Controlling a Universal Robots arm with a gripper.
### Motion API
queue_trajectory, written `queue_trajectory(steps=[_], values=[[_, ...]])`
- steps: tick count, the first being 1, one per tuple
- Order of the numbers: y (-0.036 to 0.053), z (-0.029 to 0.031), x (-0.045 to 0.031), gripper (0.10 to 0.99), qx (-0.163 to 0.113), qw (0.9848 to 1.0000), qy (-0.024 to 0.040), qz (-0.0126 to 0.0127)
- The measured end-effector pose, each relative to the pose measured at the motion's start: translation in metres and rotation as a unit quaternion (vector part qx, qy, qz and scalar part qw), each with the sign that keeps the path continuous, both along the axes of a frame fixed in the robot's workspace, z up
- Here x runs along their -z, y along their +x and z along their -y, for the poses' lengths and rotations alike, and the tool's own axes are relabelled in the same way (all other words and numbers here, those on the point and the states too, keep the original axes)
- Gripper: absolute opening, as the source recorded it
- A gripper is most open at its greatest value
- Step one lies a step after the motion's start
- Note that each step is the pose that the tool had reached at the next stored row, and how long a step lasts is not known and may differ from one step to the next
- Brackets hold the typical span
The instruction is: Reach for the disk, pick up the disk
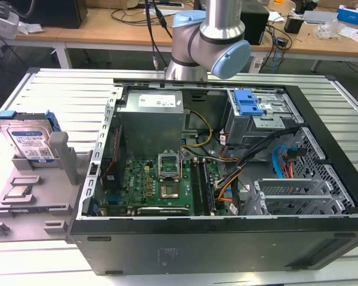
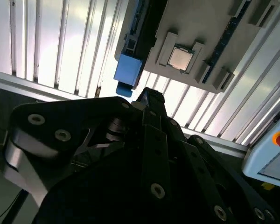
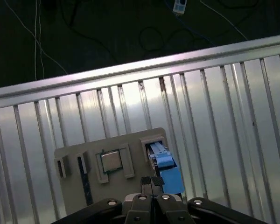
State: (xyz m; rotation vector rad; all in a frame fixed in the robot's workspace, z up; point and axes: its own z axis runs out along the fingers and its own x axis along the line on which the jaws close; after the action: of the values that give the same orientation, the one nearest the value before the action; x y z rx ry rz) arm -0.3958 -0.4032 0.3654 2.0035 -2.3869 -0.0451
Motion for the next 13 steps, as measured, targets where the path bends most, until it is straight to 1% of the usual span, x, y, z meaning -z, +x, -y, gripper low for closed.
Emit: queue_trajectory(steps=[3,7,9,11,13], values=[[0.0000,0.0000,0.0000,0.106,-0.026,0.9997,0.0000,0.0000],[0.0000,0.0000,0.0000,0.106,-0.047,0.9989,0.0000,0.0000],[0.0000,0.0000,0.0000,0.106,-0.066,0.9978,0.0000,0.0000],[0.0000,0.0000,0.0000,0.106,-0.076,0.9971,0.0000,0.0000],[0.0000,0.0000,0.0000,0.106,-0.093,0.9957,0.0000,0.0000]])
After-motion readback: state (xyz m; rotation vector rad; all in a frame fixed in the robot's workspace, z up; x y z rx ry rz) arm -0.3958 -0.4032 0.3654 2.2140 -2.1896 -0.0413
